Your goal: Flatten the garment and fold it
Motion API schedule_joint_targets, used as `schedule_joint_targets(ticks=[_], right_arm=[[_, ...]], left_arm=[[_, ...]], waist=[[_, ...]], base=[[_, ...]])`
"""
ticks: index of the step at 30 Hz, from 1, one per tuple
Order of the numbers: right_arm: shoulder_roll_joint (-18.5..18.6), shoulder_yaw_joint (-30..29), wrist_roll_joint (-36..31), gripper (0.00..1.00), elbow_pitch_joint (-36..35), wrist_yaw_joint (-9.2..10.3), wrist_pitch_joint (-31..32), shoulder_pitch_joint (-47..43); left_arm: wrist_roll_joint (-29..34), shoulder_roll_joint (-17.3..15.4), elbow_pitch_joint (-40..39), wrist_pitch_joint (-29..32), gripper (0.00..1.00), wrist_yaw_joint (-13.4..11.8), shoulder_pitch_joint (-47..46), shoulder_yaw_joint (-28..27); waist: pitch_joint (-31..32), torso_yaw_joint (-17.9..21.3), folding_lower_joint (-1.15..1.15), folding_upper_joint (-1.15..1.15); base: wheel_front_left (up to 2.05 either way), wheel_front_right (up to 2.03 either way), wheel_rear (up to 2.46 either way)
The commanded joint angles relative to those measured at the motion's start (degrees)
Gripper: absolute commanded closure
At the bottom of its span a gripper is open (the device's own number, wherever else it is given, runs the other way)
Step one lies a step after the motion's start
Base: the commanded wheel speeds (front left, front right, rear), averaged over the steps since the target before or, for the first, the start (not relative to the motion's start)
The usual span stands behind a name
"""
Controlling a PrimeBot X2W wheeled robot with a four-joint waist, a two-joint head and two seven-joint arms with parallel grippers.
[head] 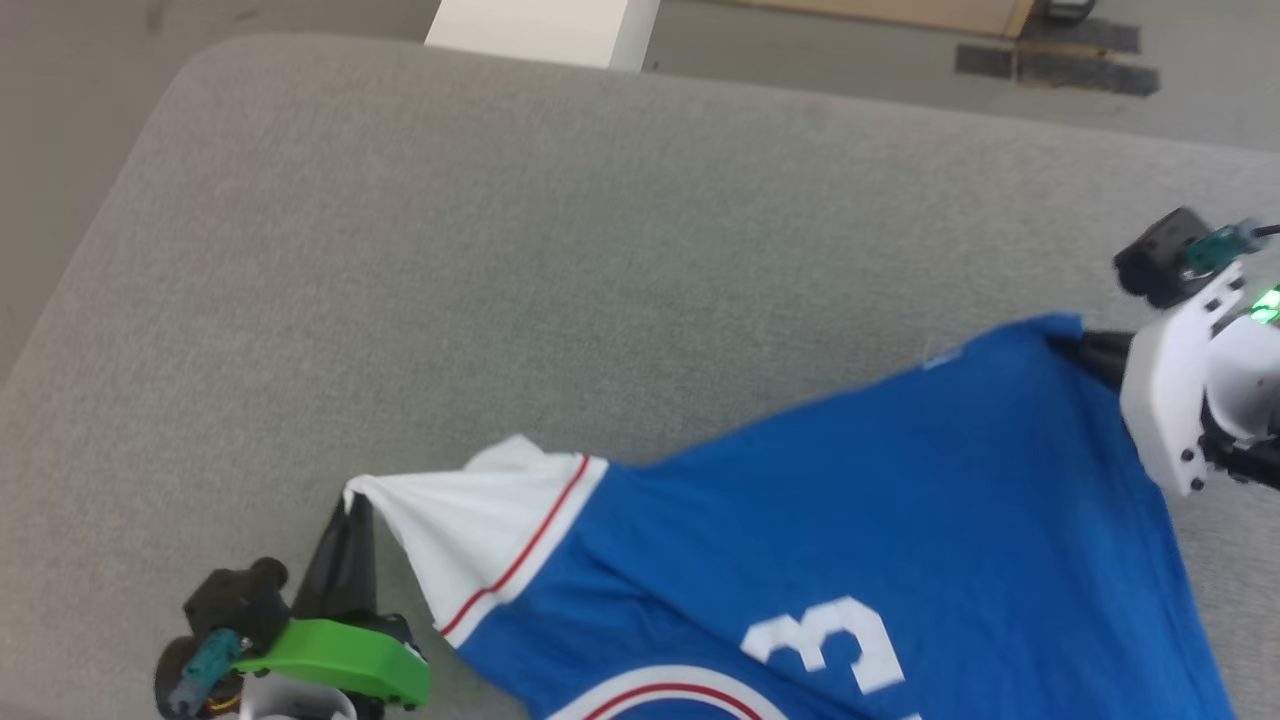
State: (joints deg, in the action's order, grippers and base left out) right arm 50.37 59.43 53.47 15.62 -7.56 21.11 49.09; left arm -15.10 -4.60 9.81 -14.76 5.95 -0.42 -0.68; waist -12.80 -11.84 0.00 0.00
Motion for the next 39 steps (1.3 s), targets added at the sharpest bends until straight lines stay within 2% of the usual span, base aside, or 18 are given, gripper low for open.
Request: schedule_joint_targets(ticks=[1,3,7,12,17,22,28,35,39], right_arm=[[0.4,-1.1,0.1,1.0,-0.5,0.08,-2.2,-0.8],[0.3,-3.2,1.4,1.0,-1.3,0.08,-5.5,-1.2],[0.1,-8.4,-0.7,1.0,-1.1,0.08,-12.3,-0.6],[-3.4,-16.0,-5.7,1.0,1.6,0.08,-19.3,0.7],[-7.8,-23.9,-13.3,1.0,4.6,0.08,-23.5,2.7],[-12.1,-29.3,-18.8,1.0,4.9,0.08,-23.0,5.9],[-15.3,-34.8,-24.0,1.0,3.6,0.08,-20.8,13.6],[-18.1,-40.2,-30.5,1.0,3.8,0.08,-17.7,28.8],[-20.2,-41.3,-33.7,1.0,5.7,0.08,-17.0,38.0]], left_arm=[[0.9,-0.8,-1.0,-0.2,1.0,-0.2,0.0,-0.6],[1.4,-1.5,-2.1,-0.2,1.0,-0.2,-0.8,-0.9],[2.5,-3.8,-4.0,-0.2,1.0,0.1,-5.2,-1.0],[3.6,-5.9,-5.9,0.7,1.0,0.3,-15.4,-0.1],[4.6,-7.2,-5.1,2.2,1.0,0.6,-29.2,2.0],[5.2,-8.4,-1.4,3.3,1.0,0.9,-43.5,4.0],[4.4,-9.2,4.9,4.1,1.0,1.2,-60.2,5.3],[4.9,-10.9,10.9,4.6,1.0,1.3,-81.3,6.6],[5.1,-12.2,14.7,4.2,1.0,1.4,-92.1,6.4]], waist=[[3.5,2.8,0.0,0.0],[4.3,3.7,0.0,0.0],[5.8,5.1,0.0,0.0],[7.1,6.0,0.0,0.0],[7.1,6.4,0.0,0.0],[4.5,7.3,0.0,0.0],[-2.0,8.5,0.0,0.0],[-12.7,9.2,0.0,0.0],[-17.7,10.1,0.0,0.0]], base=[[0.0,0.0,0.0],[0.0,0.0,0.0],[0.0,0.0,0.0],[0.0,0.0,0.0],[0.0,0.0,0.0],[0.0,0.0,0.0],[0.0,0.0,0.0],[0.0,0.0,0.0],[0.0,0.0,0.0]])
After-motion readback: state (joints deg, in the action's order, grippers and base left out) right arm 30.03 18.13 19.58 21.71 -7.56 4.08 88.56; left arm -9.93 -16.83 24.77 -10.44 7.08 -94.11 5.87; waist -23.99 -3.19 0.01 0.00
